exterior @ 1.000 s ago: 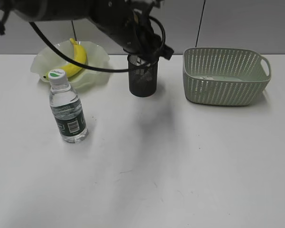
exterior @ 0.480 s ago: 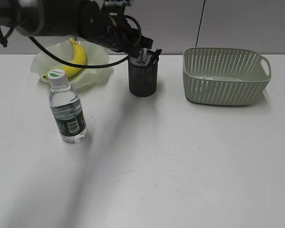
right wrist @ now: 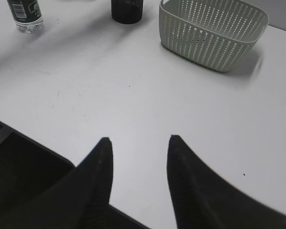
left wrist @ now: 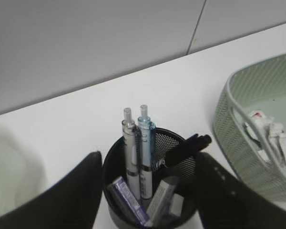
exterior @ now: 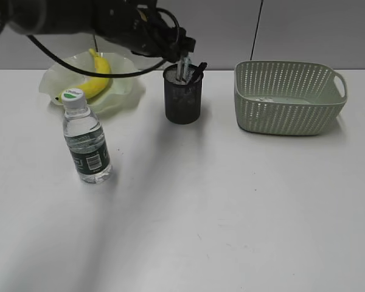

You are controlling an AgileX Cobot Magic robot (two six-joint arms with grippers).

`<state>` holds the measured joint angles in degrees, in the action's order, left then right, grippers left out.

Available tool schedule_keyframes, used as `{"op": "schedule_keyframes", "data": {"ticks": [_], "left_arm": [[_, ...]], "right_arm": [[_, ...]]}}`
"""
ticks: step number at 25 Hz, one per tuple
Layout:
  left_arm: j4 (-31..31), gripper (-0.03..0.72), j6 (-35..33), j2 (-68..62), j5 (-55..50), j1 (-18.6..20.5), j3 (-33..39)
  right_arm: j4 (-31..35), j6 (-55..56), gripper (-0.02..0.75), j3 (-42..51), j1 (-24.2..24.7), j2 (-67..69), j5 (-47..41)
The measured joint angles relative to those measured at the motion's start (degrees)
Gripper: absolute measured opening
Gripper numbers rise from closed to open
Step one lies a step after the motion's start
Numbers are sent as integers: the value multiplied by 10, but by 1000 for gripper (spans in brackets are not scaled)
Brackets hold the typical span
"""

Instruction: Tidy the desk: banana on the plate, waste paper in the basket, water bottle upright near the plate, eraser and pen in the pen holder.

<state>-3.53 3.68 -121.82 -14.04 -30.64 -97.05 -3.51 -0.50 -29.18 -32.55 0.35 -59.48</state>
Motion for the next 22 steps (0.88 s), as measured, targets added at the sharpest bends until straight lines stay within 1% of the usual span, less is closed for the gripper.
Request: {"op": "schedule_keyframes", "data": {"ticks": [4,8,14,17,19,22], "left_arm": [[8,445,0,87,-107,0,0],[35,438,0,191,-249,0,0],[94,435,0,362,-439,0,0],[105,425,0,436,-531,0,1],[101,410,0,486,-545,0,20],[91,387,0,595,-551,0,104]], "right_arm": [[0,0,316,0,0,0,0],[0,0,316,0,0,0,0],[0,0,316,0,0,0,0],[0,0,316,0,0,0,0],[0,0,316,0,0,0,0],[0,0,316,0,0,0,0]]}}
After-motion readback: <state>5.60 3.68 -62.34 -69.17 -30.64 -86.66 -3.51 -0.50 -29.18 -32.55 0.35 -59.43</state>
